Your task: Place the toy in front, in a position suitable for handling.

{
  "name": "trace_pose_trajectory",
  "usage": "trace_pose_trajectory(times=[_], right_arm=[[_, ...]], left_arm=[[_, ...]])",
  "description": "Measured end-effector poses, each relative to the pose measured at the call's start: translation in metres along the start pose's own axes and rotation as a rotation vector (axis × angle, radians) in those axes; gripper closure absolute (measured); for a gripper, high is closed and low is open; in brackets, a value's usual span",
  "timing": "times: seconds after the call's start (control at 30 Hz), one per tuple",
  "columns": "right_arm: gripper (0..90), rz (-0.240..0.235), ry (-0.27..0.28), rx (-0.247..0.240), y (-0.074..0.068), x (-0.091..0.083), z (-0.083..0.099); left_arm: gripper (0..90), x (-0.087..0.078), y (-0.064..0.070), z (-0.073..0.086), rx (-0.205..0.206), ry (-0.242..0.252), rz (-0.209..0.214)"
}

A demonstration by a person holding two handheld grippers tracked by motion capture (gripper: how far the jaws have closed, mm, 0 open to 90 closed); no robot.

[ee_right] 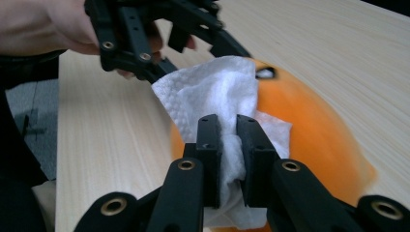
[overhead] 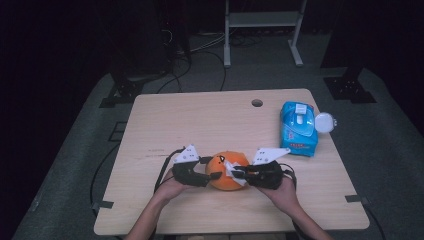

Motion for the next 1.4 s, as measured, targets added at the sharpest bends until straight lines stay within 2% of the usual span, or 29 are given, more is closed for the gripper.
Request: trace_pose_trajectory(times=[0.07,0.17,0.2,0.23,0.27,0.3,0.33,0.37,0.4,0.43,0.47,0.57,0.6,0.63,0.67,0.73,0.77,0.83,0.93,0.97,1.0,1.03,1.07,1.1,1.2,1.27,1.33,1.37,1.4], right_arm=[[79.7,0.013,-0.01,-0.026,-0.003,0.002,-0.002],[79.7,0.031,-0.005,-0.016,0.002,-0.002,-0.002],[79.7,0.073,-0.018,-0.013,0.012,-0.007,0.001],[79.7,0.073,-0.018,-0.013,0.012,-0.007,0.001],[79.7,0.1,-0.022,0.018,0.025,-0.013,0.006],[79.6,0.107,-0.027,0.032,0.029,-0.015,0.009],[79.6,0.111,-0.036,0.048,0.034,-0.016,0.012],[79.6,0.105,-0.039,0.062,0.037,-0.017,0.015],[79.6,0.105,-0.039,0.062,0.037,-0.017,0.015],[79.6,0.097,-0.036,0.071,0.037,-0.018,0.017],[79.6,0.101,-0.043,0.052,0.032,-0.018,0.016],[79.6,0.062,-0.03,0.017,0.018,-0.015,0.01],[79.6,0.062,-0.03,0.017,0.018,-0.015,0.01],[79.5,0.042,-0.021,-0.008,0.008,-0.01,0.003],[79.6,0.031,-0.017,-0.022,0.003,-0.007,0.0],[79.7,0.024,-0.014,-0.044,-0.003,-0.003,-0.005],[79.7,0.024,-0.014,-0.044,-0.003,-0.003,-0.005],[79.9,0.041,0.005,-0.036,-0.001,-0.006,-0.007],[79.8,0.09,0.005,-0.02,0.01,-0.012,-0.005],[79.8,0.09,0.005,-0.02,0.01,-0.012,-0.005],[79.9,0.124,-0.01,0.005,0.02,-0.016,0.0],[79.9,0.124,-0.01,0.005,0.02,-0.016,0.0],[79.9,0.117,-0.024,0.044,0.028,-0.018,0.008],[79.9,0.117,-0.024,0.044,0.028,-0.018,0.008],[80.0,0.113,-0.038,0.033,0.023,-0.018,0.012],[79.9,0.109,-0.038,0.005,0.016,-0.017,0.009],[79.9,0.066,-0.023,-0.009,0.007,-0.015,0.005],[79.9,0.066,-0.023,-0.009,0.007,-0.015,0.005],[79.9,0.042,-0.011,-0.034,-0.003,-0.009,-0.002]], left_arm=[[36.4,0.0,0.002,0.001,0.016,-0.001,-0.002],[36.9,-0.001,0.0,0.002,0.01,0.005,0.011],[36.8,-0.001,-0.001,0.003,0.0,0.005,0.012],[36.4,-0.001,-0.001,0.003,0.0,0.005,0.012],[35.0,-0.001,-0.003,0.004,-0.011,0.002,0.009],[33.4,-0.001,-0.003,0.004,-0.011,0.002,0.009],[28.9,-0.002,-0.005,0.004,-0.042,-0.002,0.005],[23.9,-0.002,-0.005,0.004,-0.042,-0.002,0.005],[23.9,-0.001,-0.006,0.003,-0.082,-0.005,0.001],[16.5,0.001,-0.007,0.003,-0.131,-0.018,0.002],[16.1,0.004,-0.007,0.003,-0.156,-0.024,0.009],[23.7,0.004,-0.002,0.0,-0.098,-0.013,0.007],[24.9,0.004,-0.002,0.0,-0.098,-0.013,0.007],[26.2,0.006,0.004,-0.004,-0.033,-0.016,-0.002],[27.2,0.007,0.008,-0.005,0.01,-0.026,-0.01],[28.6,0.008,0.014,-0.007,0.07,-0.034,-0.021],[29.1,0.008,0.014,-0.007,0.07,-0.034,-0.021],[30.0,0.008,0.017,-0.006,0.103,-0.031,-0.019],[30.0,0.009,0.016,-0.005,0.107,-0.028,-0.017],[29.6,0.009,0.016,-0.005,0.107,-0.028,-0.017],[27.9,0.009,0.014,-0.004,0.086,-0.032,-0.021],[25.1,0.009,0.014,-0.004,0.086,-0.032,-0.021],[20.6,0.008,0.011,-0.004,0.04,-0.027,-0.019],[18.7,0.008,0.011,-0.004,0.04,-0.027,-0.019],[18.5,0.009,0.009,-0.005,-0.015,-0.013,0.0],[24.1,0.009,0.009,-0.005,-0.004,-0.011,-0.004],[27.1,0.009,0.011,-0.006,0.015,-0.009,-0.005],[28.0,0.009,0.011,-0.006,0.015,-0.009,-0.005],[29.1,0.01,0.018,-0.008,0.084,-0.017,-0.011]])
Point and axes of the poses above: each handheld gripper's, and its own axes: x roughly forward along the jaws, z roughly out of its underside, y roughly to its right, the point moved 3 cm from there along x, roughly forward along the jaws, and after that the axes turned 4 degrees about -y, right-handed, at the moved point
